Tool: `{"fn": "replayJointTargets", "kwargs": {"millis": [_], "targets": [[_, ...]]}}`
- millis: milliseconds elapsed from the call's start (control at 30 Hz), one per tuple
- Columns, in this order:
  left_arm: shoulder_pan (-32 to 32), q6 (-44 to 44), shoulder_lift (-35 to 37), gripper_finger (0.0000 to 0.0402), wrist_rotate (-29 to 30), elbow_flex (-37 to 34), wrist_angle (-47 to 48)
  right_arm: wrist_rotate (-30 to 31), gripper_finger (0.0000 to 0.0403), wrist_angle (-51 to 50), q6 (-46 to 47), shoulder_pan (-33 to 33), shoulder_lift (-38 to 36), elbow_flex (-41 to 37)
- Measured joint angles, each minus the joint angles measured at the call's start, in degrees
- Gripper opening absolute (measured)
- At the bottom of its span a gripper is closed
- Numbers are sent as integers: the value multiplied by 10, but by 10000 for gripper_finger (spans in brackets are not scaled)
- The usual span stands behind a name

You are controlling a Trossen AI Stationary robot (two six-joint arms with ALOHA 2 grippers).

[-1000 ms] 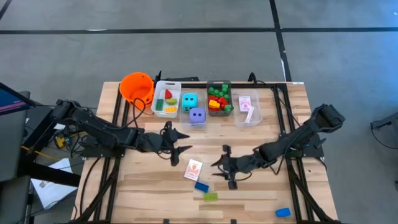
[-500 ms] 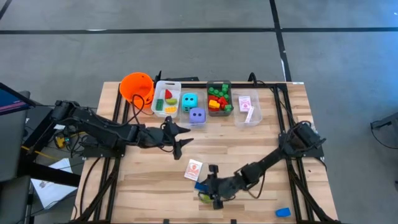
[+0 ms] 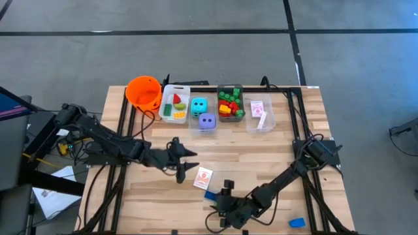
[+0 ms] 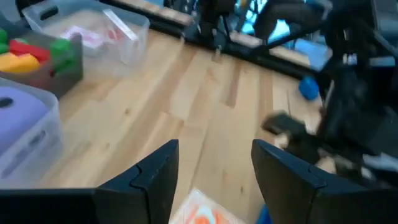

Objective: Pick & Place Toys
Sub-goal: Put the small blue game piece into the white bin

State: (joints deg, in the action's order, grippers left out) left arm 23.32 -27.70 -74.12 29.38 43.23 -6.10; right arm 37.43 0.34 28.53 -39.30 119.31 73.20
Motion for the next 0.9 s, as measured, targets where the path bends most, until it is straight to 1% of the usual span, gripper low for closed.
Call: {"fn": "replayJointTargets", "kwargs": {"millis": [200, 333, 433, 500, 600, 733, 900], "targets": [[39, -3, -52, 195, 5, 0, -33, -27, 261, -1, 8, 2, 0, 0], [44, -17, -91, 195, 6, 0, -60, -42, 307, -7, 15, 9, 0, 0], [43, -28, -111, 195, 6, 0, -88, -44, 331, -17, 23, 14, 0, 0], [43, -28, -120, 195, 6, 0, -115, -44, 339, -29, 34, 19, 0, 0], [43, -24, -121, 195, 6, 0, -130, -46, 343, -55, 56, 24, 0, 0], [43, -23, -116, 195, 6, 0, -133, -45, 339, -79, 71, 30, 0, 0], [43, -10, -116, 195, 6, 0, -140, -50, 333, -82, 73, 38, 0, 0]]}}
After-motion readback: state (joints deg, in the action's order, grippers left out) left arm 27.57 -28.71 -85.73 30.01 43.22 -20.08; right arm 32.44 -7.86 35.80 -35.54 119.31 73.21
